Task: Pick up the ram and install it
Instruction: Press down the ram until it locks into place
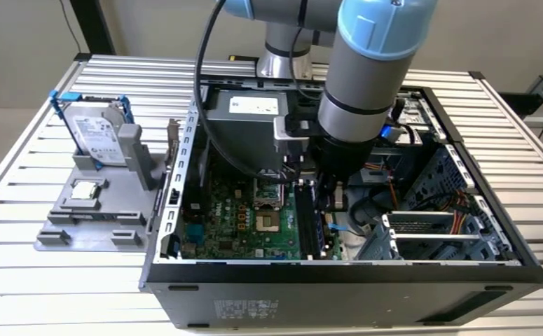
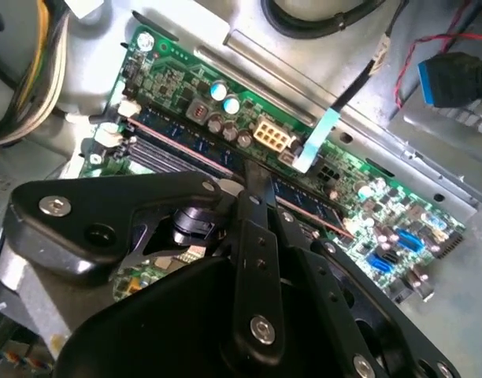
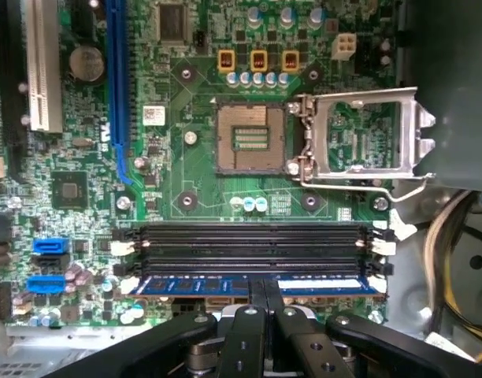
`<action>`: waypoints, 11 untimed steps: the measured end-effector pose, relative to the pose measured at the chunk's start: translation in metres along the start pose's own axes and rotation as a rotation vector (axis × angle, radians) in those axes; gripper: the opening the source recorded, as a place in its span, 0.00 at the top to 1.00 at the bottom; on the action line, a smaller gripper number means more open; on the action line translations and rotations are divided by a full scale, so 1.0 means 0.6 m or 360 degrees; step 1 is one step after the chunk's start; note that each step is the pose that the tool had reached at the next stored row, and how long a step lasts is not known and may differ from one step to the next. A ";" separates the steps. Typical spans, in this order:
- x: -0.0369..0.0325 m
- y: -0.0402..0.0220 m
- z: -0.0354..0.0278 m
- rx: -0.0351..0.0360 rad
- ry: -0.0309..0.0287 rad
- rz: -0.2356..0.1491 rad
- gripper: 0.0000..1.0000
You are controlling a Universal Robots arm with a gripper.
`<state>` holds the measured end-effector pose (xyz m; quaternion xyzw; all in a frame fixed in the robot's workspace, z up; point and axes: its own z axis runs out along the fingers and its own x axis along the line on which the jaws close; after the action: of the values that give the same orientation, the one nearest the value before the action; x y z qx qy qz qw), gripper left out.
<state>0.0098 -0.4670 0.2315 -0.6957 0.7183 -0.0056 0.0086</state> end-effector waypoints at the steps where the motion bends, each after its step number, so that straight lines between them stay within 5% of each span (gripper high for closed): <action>1: 0.000 0.000 -0.007 -0.0001 0.00007 0.0000 1.00; 11: 0.000 -0.001 -0.054 -0.0003 0.00011 0.0000 1.00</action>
<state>0.0097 -0.4671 0.2638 -0.6957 0.7183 -0.0051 0.0076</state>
